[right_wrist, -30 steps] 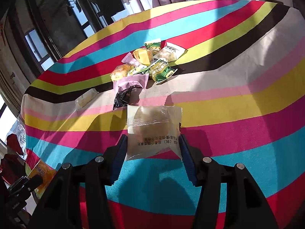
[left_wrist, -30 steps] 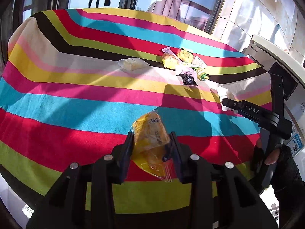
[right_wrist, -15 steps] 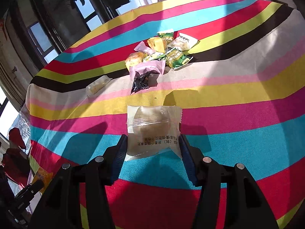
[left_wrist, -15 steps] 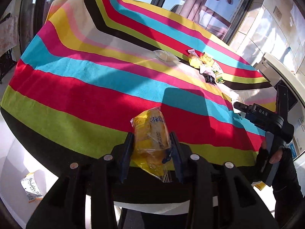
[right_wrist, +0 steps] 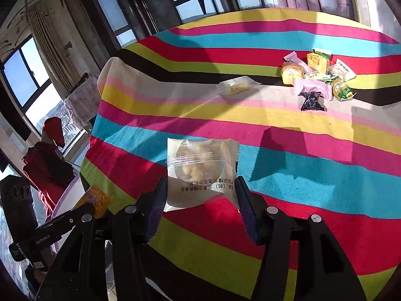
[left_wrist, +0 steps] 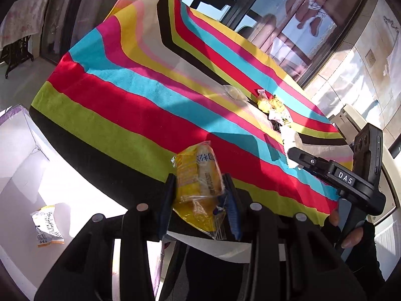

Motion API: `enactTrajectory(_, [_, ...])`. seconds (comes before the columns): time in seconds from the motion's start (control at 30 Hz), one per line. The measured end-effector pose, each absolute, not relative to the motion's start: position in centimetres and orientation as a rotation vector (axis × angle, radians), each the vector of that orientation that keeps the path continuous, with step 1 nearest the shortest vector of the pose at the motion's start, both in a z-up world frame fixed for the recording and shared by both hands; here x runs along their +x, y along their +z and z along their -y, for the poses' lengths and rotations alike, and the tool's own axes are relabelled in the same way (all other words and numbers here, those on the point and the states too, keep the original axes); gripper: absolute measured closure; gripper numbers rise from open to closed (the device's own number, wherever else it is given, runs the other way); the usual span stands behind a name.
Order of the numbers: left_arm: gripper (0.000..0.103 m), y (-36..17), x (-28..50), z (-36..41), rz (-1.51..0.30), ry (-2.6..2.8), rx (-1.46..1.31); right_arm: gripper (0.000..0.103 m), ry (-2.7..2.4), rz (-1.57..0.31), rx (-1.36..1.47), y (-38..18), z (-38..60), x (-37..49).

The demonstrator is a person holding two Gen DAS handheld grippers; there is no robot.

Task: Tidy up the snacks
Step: 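Carry both packets to the white box and open both tools inside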

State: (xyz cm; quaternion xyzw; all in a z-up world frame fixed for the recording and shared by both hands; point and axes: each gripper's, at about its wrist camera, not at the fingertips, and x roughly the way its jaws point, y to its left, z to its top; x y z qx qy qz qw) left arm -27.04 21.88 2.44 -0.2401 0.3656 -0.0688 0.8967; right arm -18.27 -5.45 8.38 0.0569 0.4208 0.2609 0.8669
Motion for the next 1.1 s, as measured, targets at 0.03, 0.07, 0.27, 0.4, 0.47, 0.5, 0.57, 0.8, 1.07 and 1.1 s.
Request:
enactTrajectory(0.03, [0.065, 2.4, -27.4, -22.4, -0.753, -0.139, -0.515, 0.049, 0.565, -0.887, 0.109, 8.4, 4.6, -18.6])
enactTrajectory(0.07, [0.065, 2.4, -27.9, -23.0, -0.747, -0.135, -0.532, 0.049, 0.583, -0.893, 0.1, 8.4, 3.8, -18.9])
enactTrajectory(0.27, [0.065, 2.4, -30.9, -26.6, -0.699, -0.077, -0.588, 0.049, 0.723, -0.919, 0.001, 8.8, -2.0, -21.8])
enactTrajectory(0.4, [0.065, 2.3, -33.2, -29.5, -0.682, -0.018, -0.623, 0.049, 0.816, -0.915, -0.094, 9.0, -6.1, -23.9])
enactTrajectory(0.47, [0.065, 2.0, -34.4, -30.6, -0.678, 0.013, -0.636, 0.049, 0.854, -0.92, -0.136, 8.9, -7.9, -24.9])
enactTrajectory(0.5, [0.065, 1.9, -35.0, -31.2, -0.676, 0.03, -0.644, 0.049, 0.869, -0.922, -0.154, 8.7, -8.6, -25.3])
enactTrajectory(0.57, [0.065, 1.4, -36.3, -32.3, -0.674, 0.058, -0.669, 0.049, 0.894, -0.928, -0.199, 8.3, -10.1, -26.2])
enactTrajectory(0.8, [0.065, 0.1, -39.8, -35.4, -0.69, 0.184, -0.704, 0.049, 0.99, -0.96, -0.343, 6.6, -13.8, -29.6])
enactTrajectory(1.07, [0.031, 0.4, -42.2, -38.3, -0.683, 0.406, -0.67, 0.031, 1.198, -1.034, -0.429, 4.9, -16.8, -34.1])
enactTrajectory(1.1, [0.02, 0.5, -42.5, -38.6, -0.676, 0.444, -0.673, 0.026, 1.217, -1.028, -0.433, 5.0, -16.9, -34.5])
